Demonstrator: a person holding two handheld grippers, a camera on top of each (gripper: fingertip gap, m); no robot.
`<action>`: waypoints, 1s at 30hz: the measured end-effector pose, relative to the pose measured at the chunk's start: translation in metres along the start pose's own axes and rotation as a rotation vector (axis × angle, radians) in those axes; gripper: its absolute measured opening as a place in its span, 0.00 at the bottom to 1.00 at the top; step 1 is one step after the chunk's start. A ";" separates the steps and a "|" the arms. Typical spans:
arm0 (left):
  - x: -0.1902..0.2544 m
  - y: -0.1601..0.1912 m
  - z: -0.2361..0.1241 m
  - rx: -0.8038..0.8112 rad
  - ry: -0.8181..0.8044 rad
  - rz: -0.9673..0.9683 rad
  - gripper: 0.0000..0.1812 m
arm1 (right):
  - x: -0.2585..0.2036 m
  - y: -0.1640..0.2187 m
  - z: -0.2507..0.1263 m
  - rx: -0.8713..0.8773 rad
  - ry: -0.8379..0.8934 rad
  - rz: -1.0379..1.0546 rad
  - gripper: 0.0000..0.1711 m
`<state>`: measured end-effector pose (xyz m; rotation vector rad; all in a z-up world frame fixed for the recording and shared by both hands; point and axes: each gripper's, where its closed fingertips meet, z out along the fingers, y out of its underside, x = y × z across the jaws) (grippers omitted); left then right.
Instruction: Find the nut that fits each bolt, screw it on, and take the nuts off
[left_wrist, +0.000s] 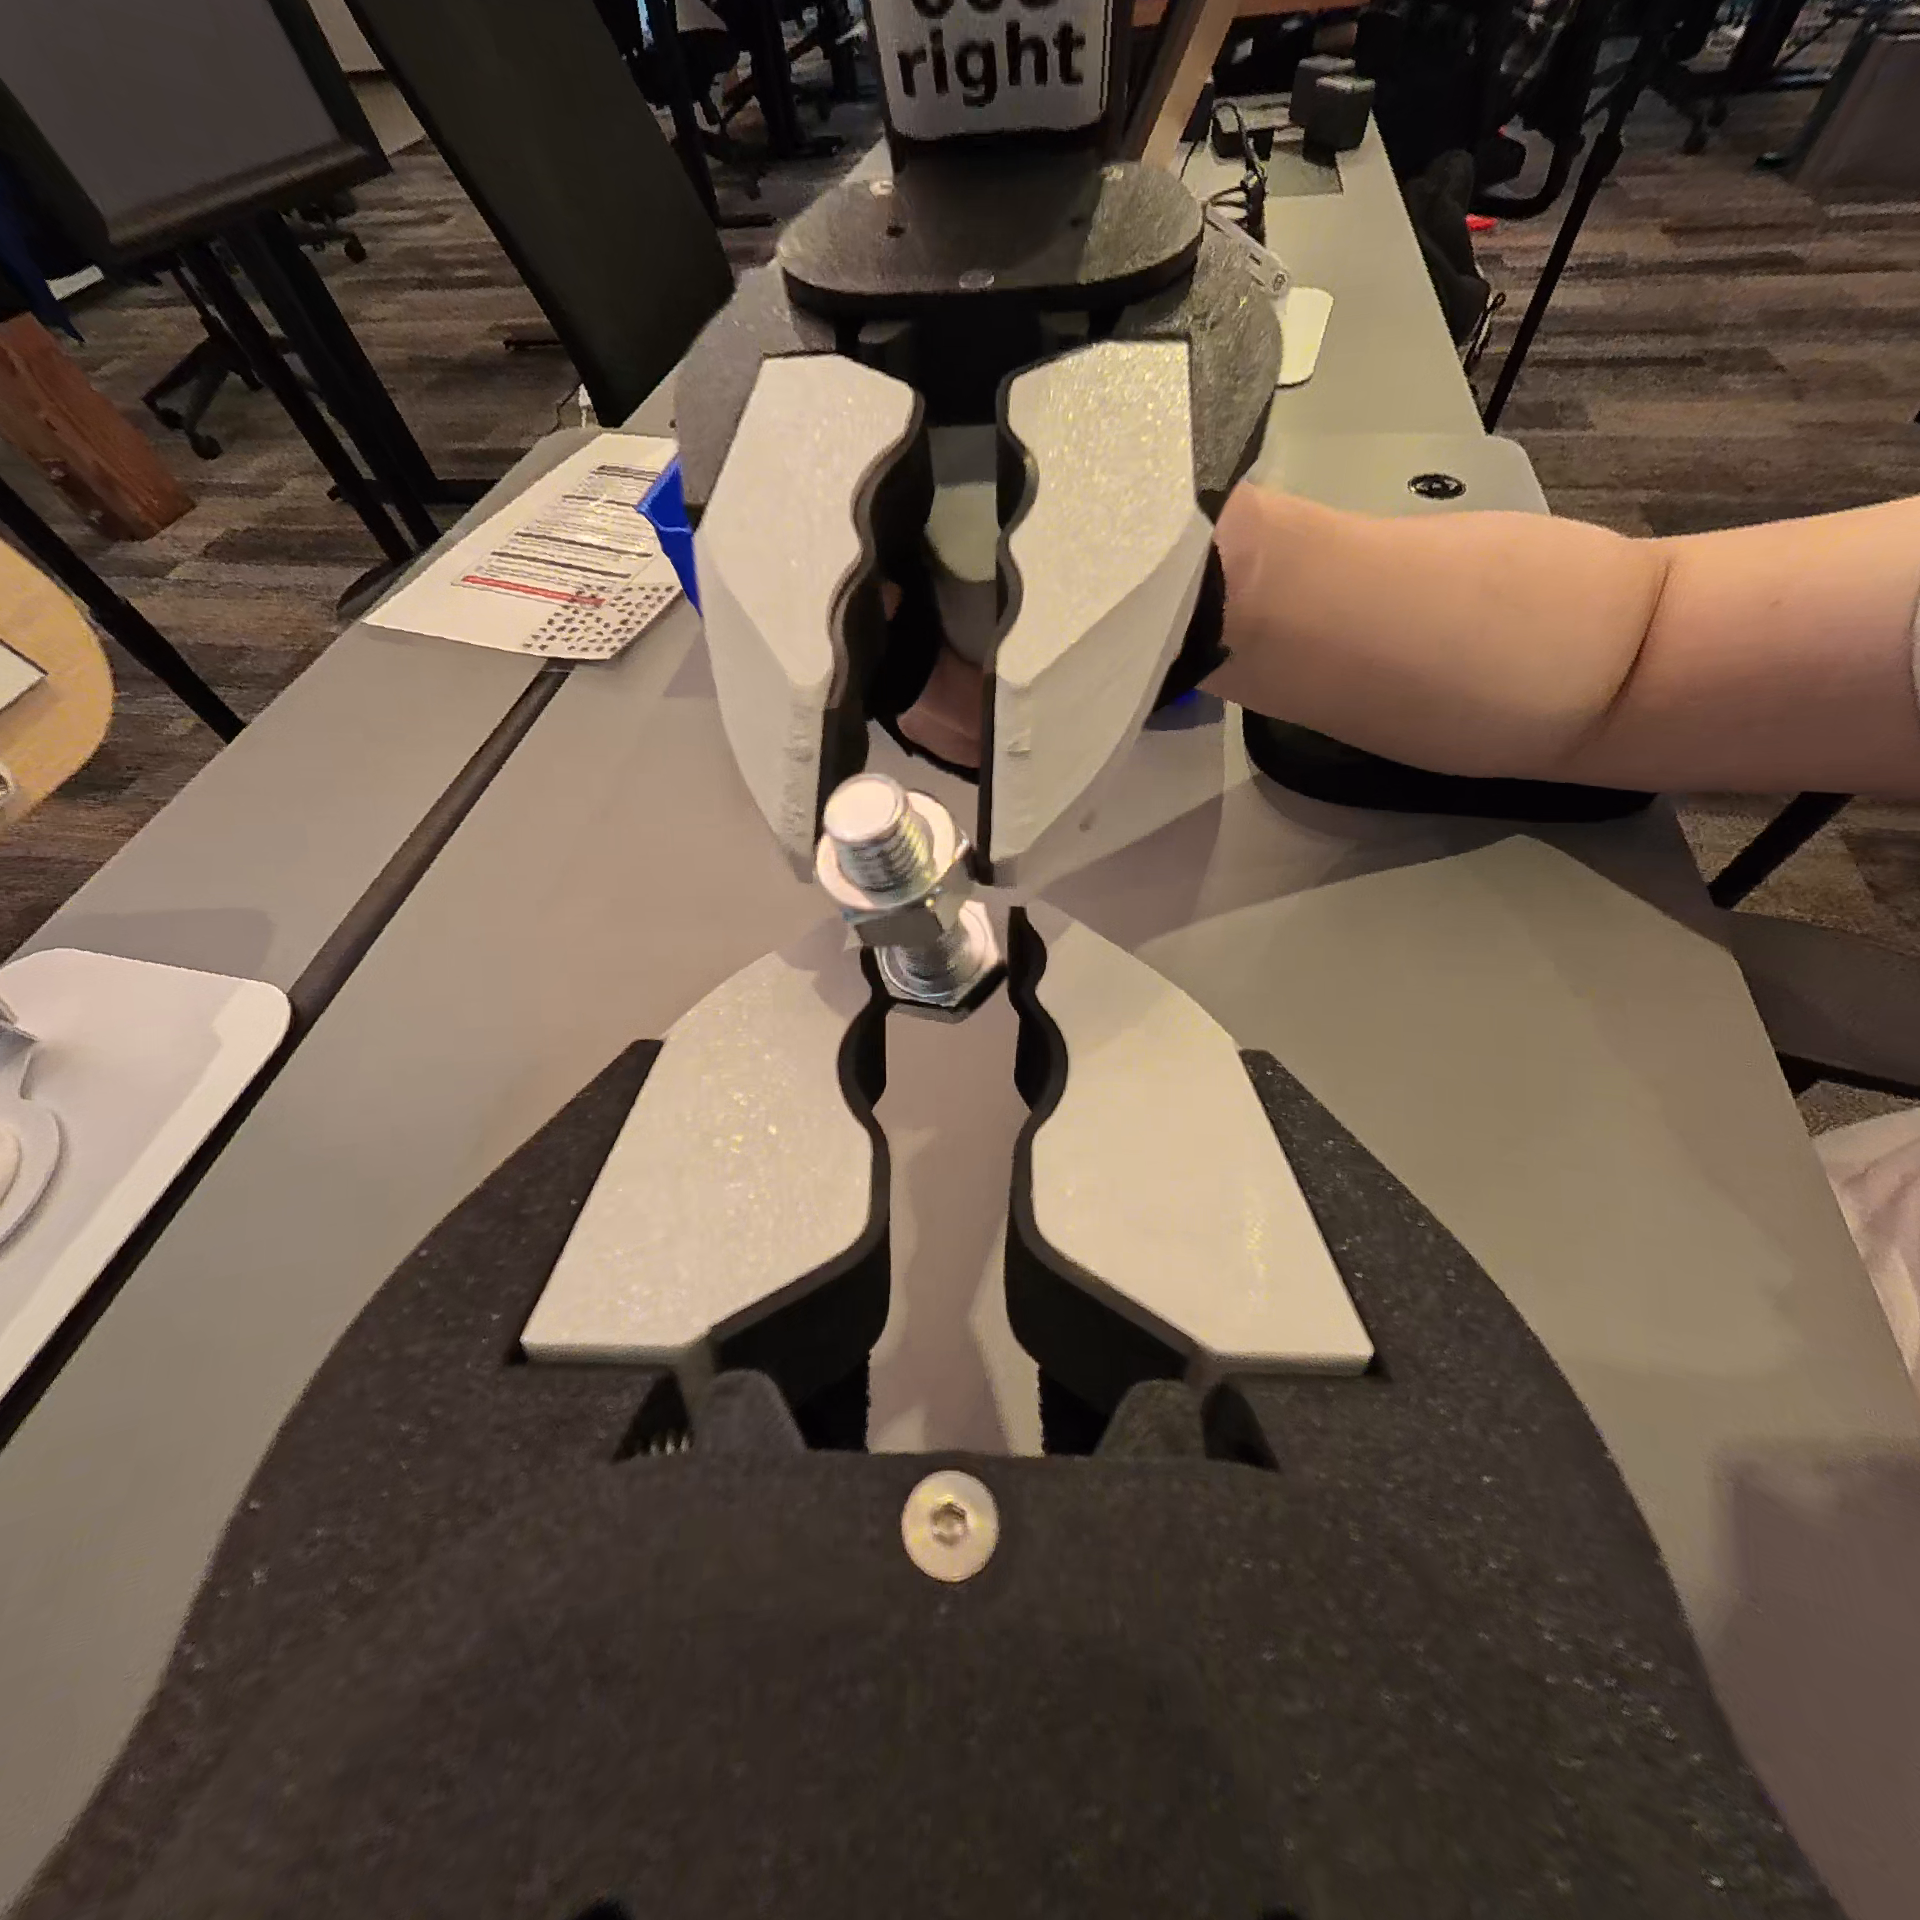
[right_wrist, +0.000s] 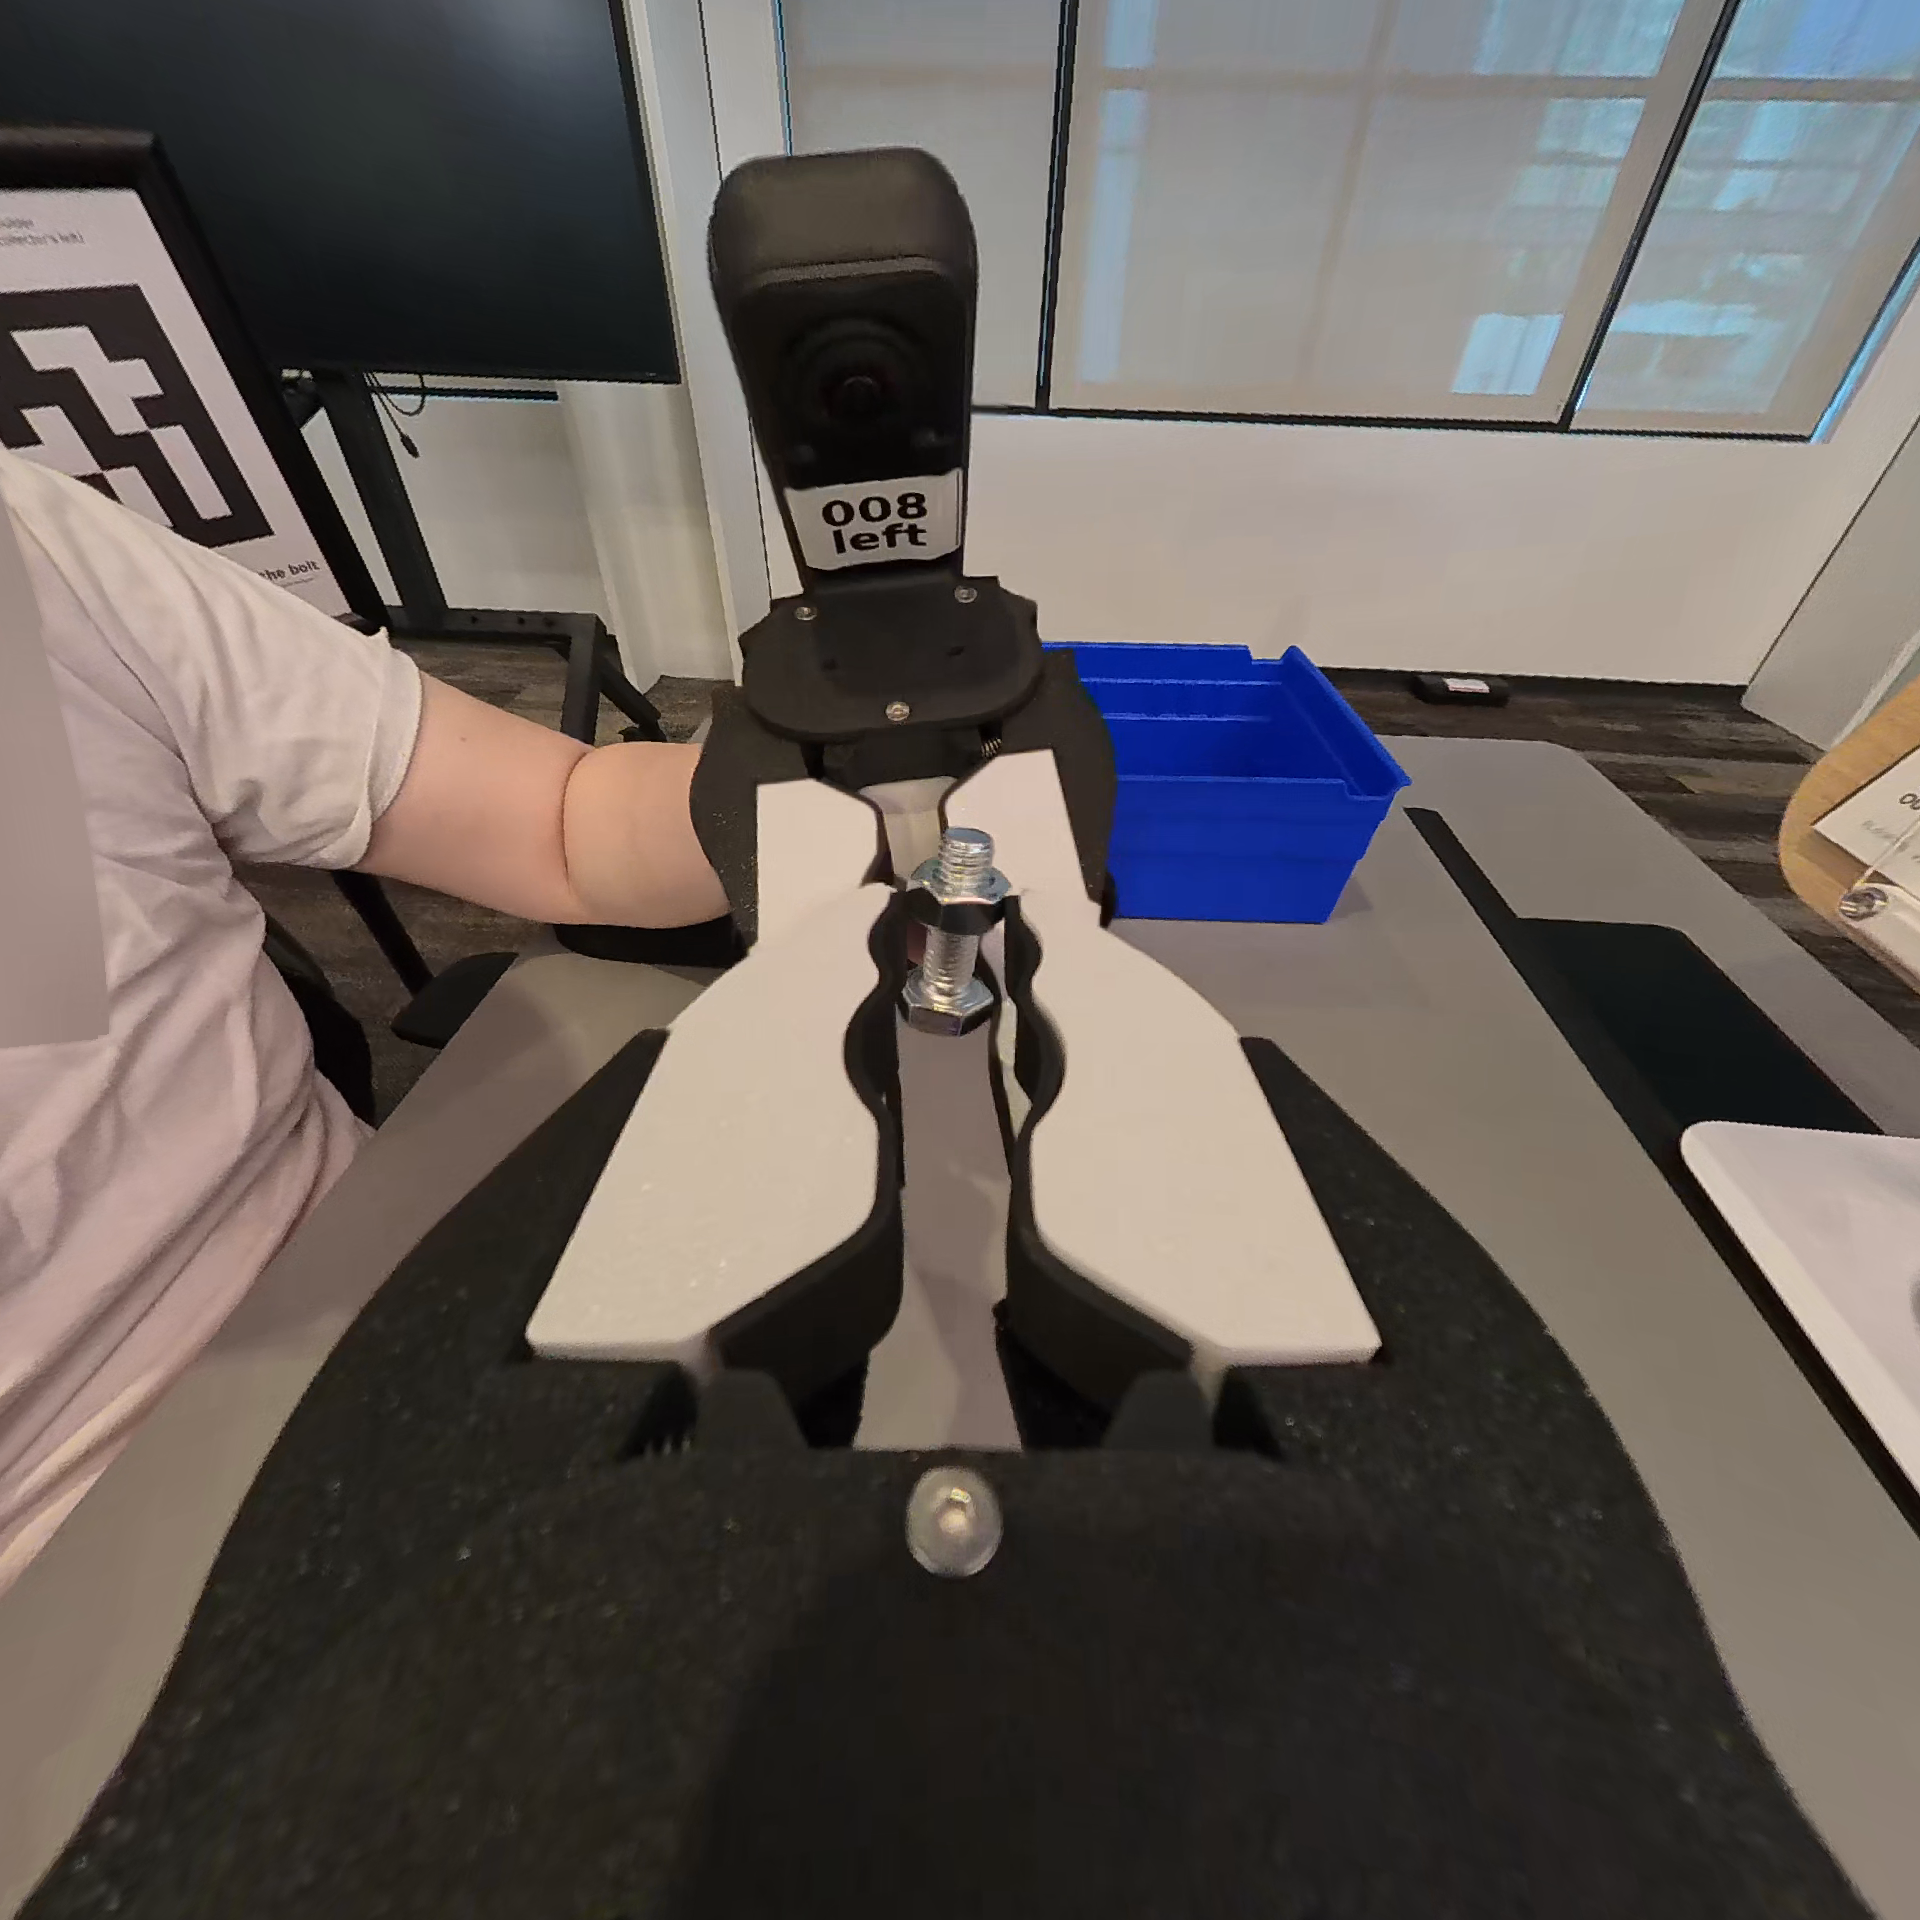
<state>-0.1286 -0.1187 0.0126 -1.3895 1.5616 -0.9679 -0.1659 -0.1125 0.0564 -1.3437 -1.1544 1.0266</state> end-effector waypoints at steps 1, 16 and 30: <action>0.000 -0.001 -0.001 0.008 0.001 -0.003 0.10 | 0.000 -0.001 -0.001 0.008 -0.004 0.005 0.10; 0.000 -0.005 -0.002 0.040 0.007 -0.016 0.08 | -0.002 -0.003 -0.005 0.057 -0.050 0.015 0.10; 0.007 -0.013 -0.006 0.100 0.083 -0.081 0.08 | -0.007 -0.009 -0.008 0.090 -0.054 -0.061 0.10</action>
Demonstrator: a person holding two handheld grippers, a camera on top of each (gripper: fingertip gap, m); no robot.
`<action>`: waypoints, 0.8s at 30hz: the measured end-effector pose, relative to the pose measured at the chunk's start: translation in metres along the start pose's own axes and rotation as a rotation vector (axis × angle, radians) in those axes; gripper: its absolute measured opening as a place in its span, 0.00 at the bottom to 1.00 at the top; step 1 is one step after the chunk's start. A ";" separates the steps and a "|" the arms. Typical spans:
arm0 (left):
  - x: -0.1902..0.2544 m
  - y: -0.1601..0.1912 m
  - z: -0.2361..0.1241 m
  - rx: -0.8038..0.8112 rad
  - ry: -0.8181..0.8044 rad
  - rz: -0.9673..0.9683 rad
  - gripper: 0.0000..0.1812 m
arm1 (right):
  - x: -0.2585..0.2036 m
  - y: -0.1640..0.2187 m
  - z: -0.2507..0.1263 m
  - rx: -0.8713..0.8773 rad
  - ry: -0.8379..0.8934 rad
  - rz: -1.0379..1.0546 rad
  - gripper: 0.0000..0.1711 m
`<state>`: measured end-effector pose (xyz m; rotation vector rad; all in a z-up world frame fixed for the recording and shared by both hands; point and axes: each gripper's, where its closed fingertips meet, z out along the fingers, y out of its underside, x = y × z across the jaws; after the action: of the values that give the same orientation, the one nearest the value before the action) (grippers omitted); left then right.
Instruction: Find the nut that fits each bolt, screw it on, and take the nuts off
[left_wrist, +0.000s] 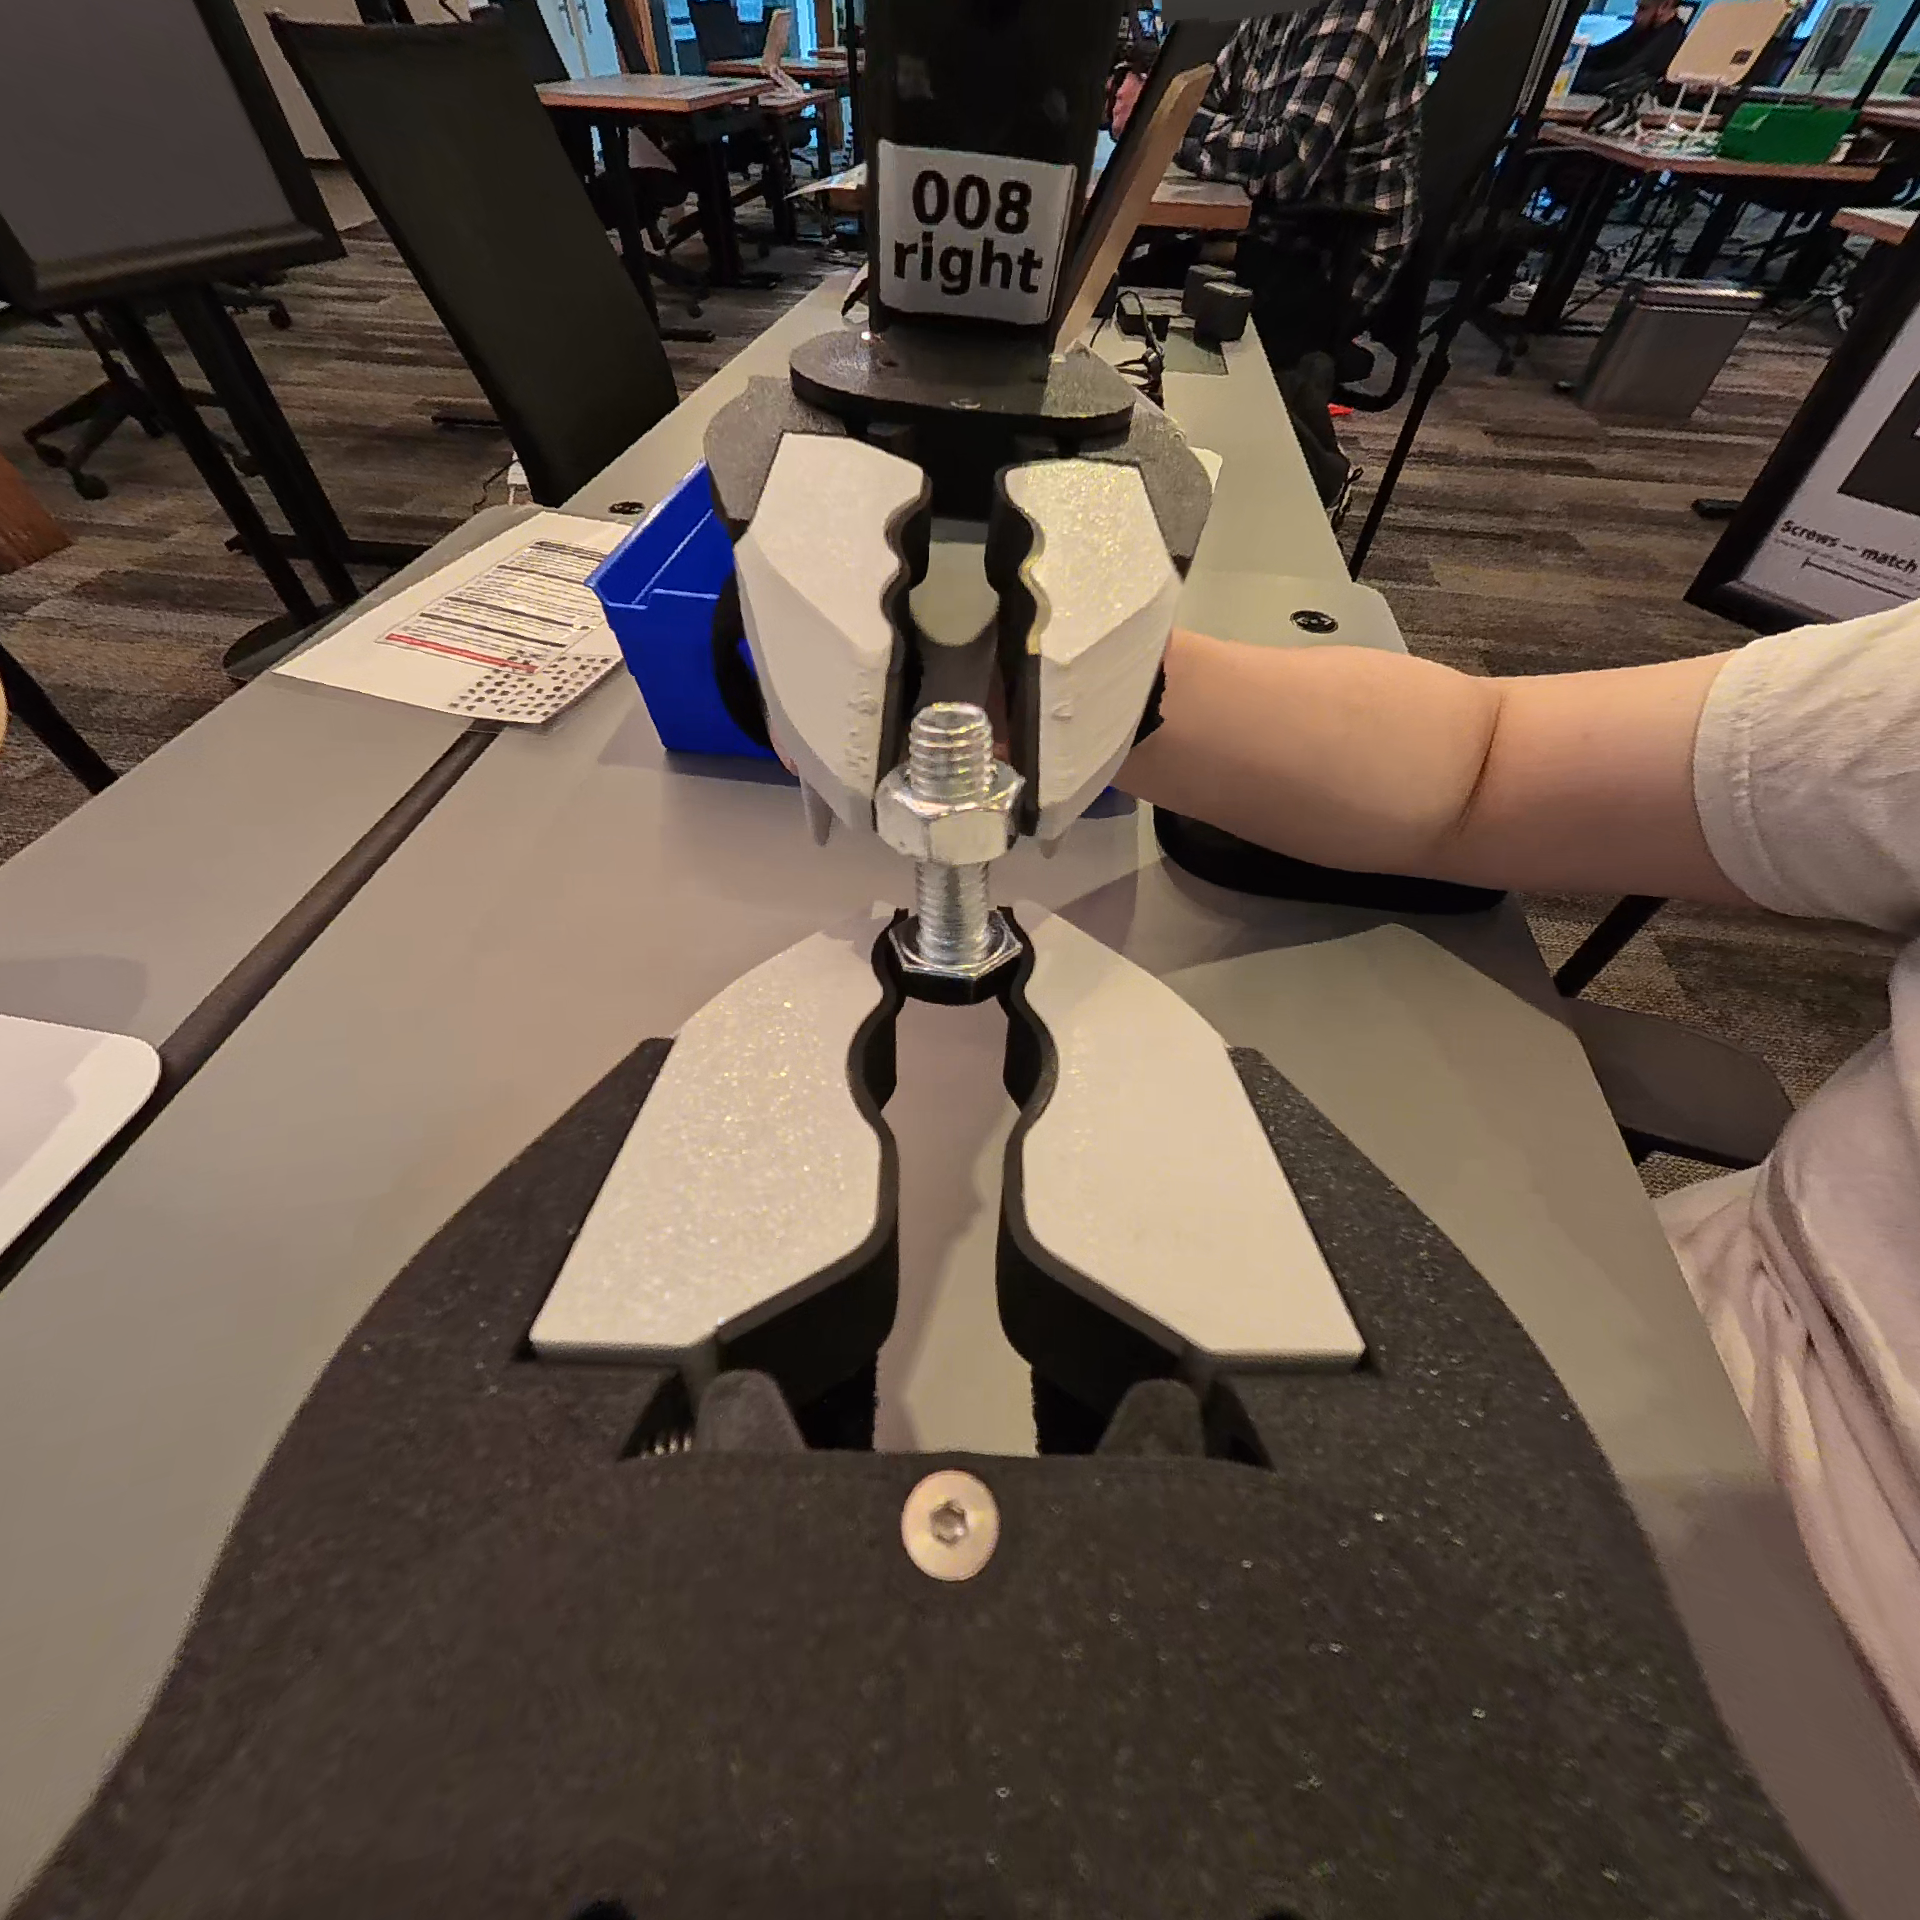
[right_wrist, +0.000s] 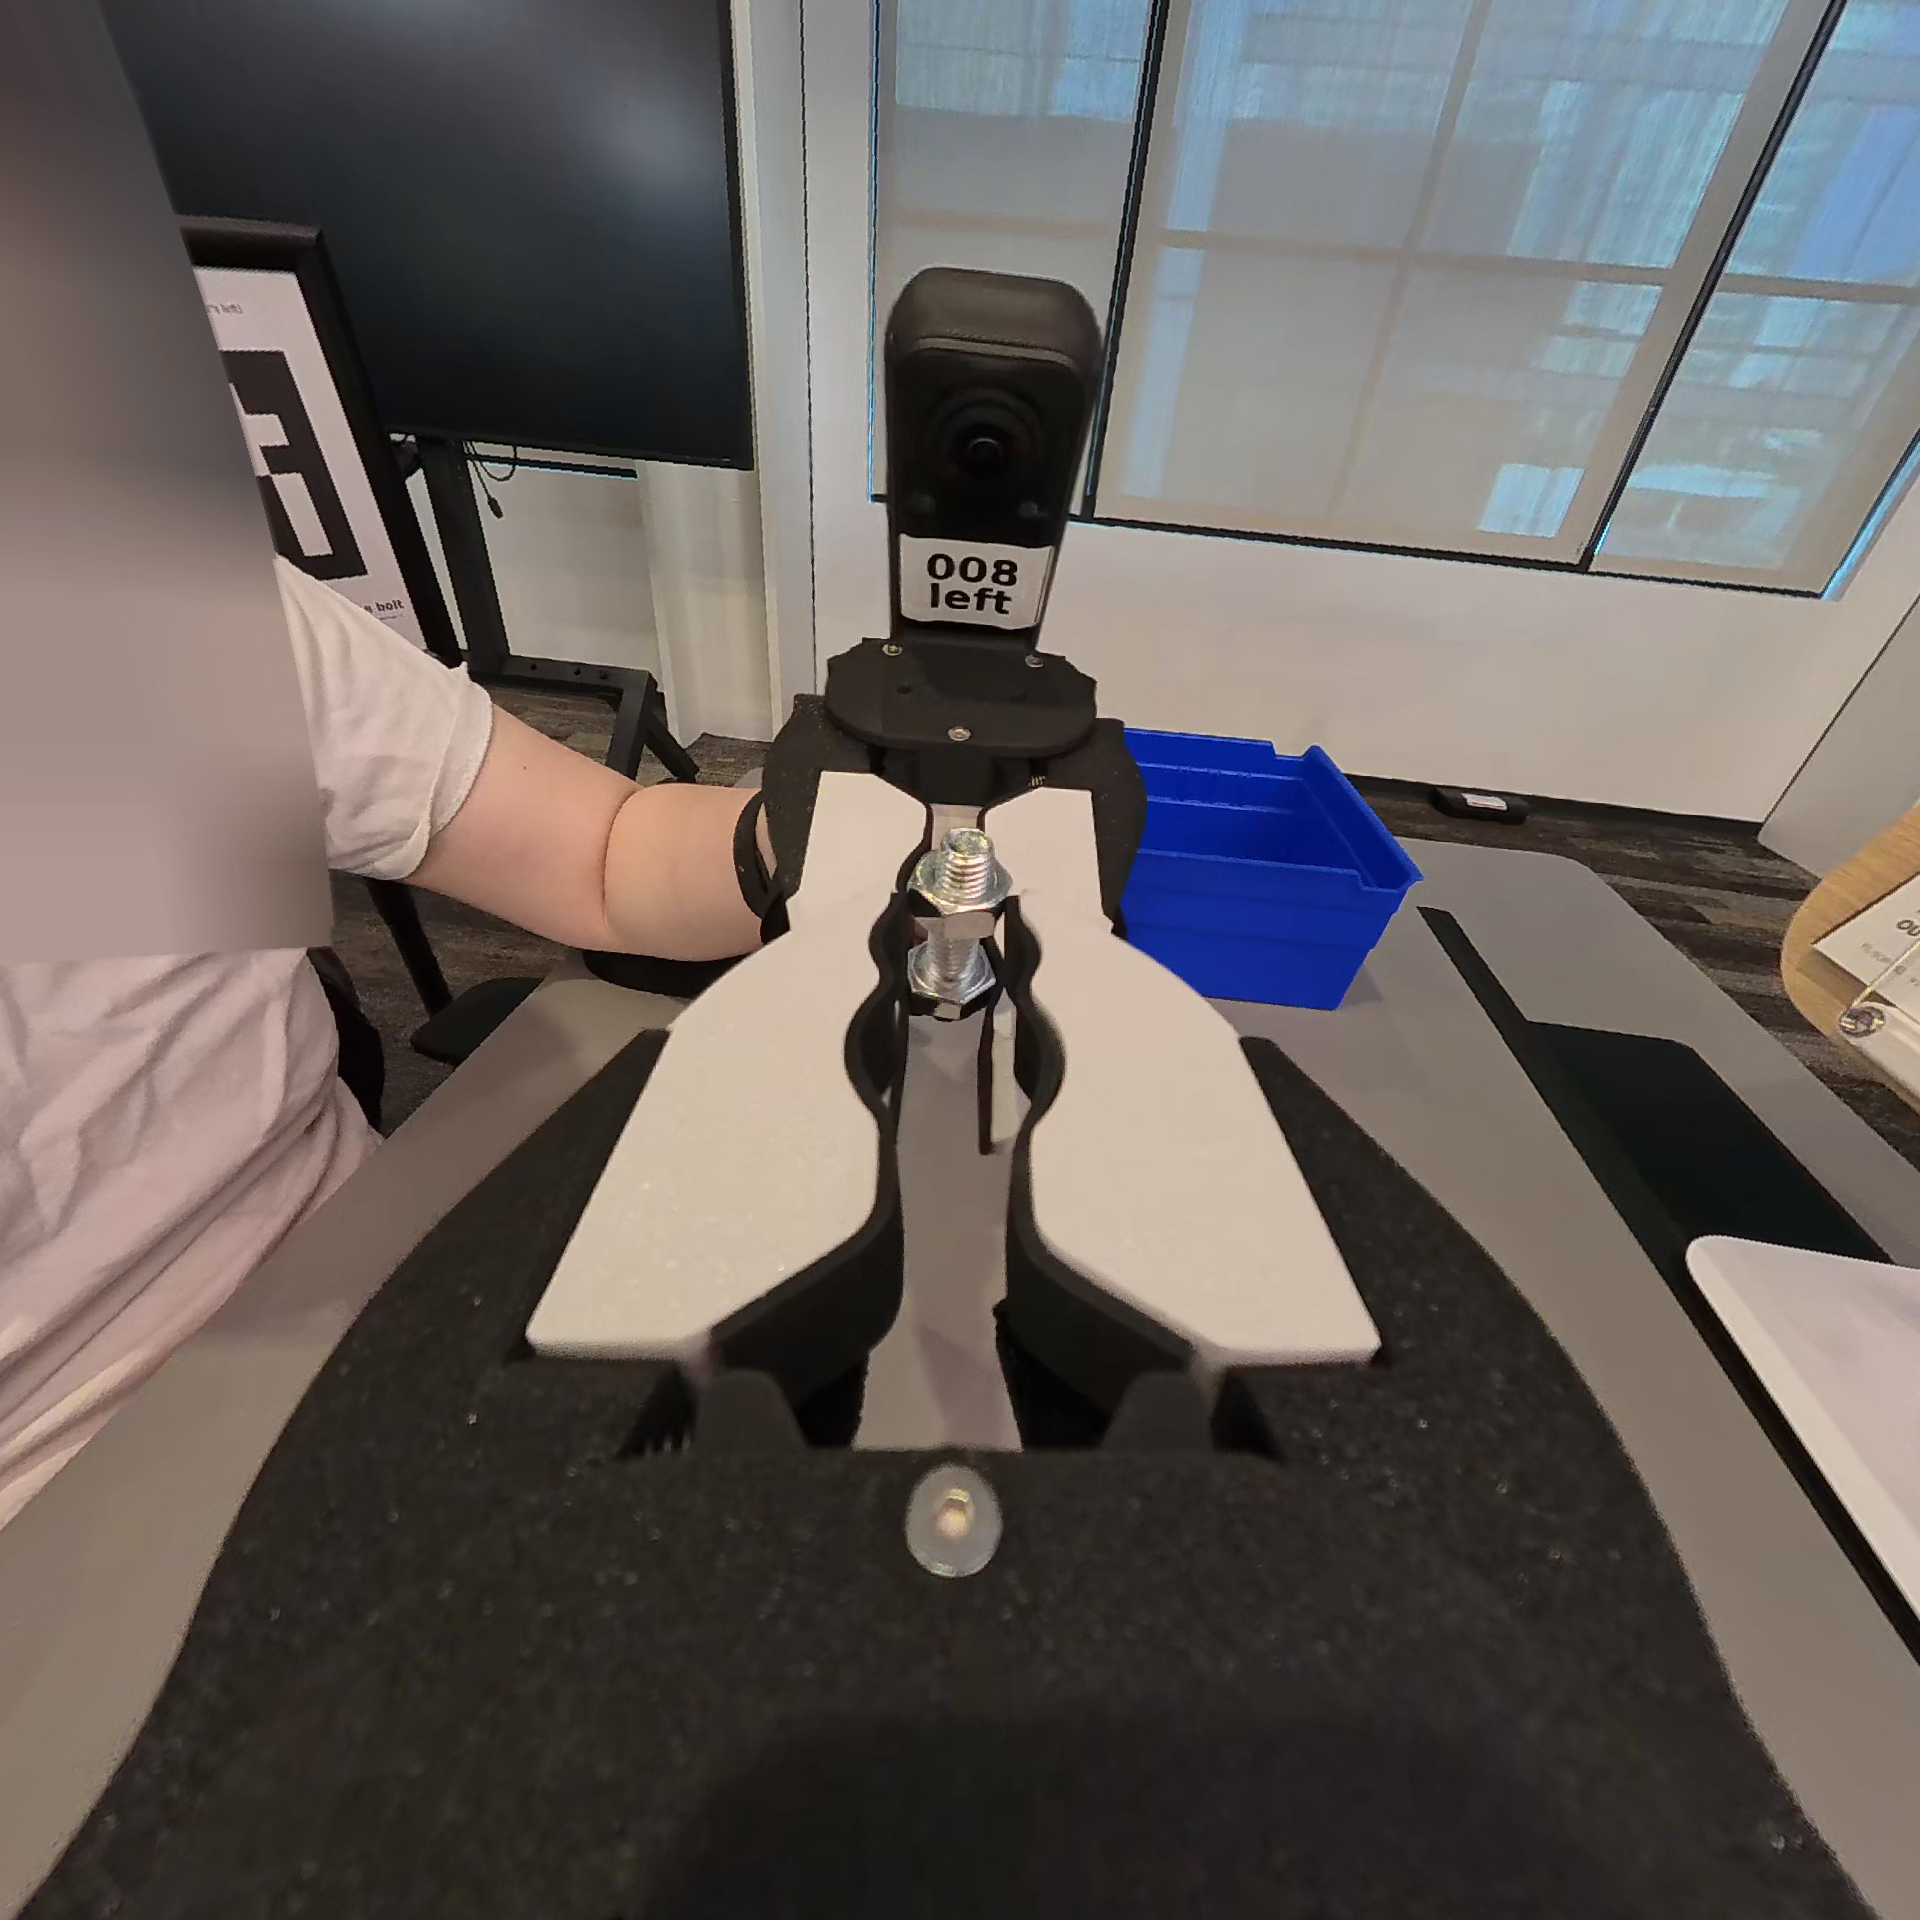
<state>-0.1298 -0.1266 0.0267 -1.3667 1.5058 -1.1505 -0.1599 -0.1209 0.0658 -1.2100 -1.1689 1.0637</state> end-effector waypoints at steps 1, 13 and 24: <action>0.000 0.001 0.000 -0.003 0.003 -0.002 0.08 | 0.000 0.001 0.000 -0.004 0.000 -0.006 0.10; 0.005 -0.002 0.001 0.021 0.023 -0.004 0.08 | -0.001 -0.004 -0.001 0.037 -0.008 -0.001 0.14; 0.001 -0.006 -0.002 0.052 0.013 -0.021 0.08 | -0.002 0.004 0.005 0.042 -0.043 0.050 0.09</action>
<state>-0.1299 -0.1278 0.0328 -1.3462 1.4637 -1.2052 -0.1648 -0.1222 0.0621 -1.1943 -1.1485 1.1513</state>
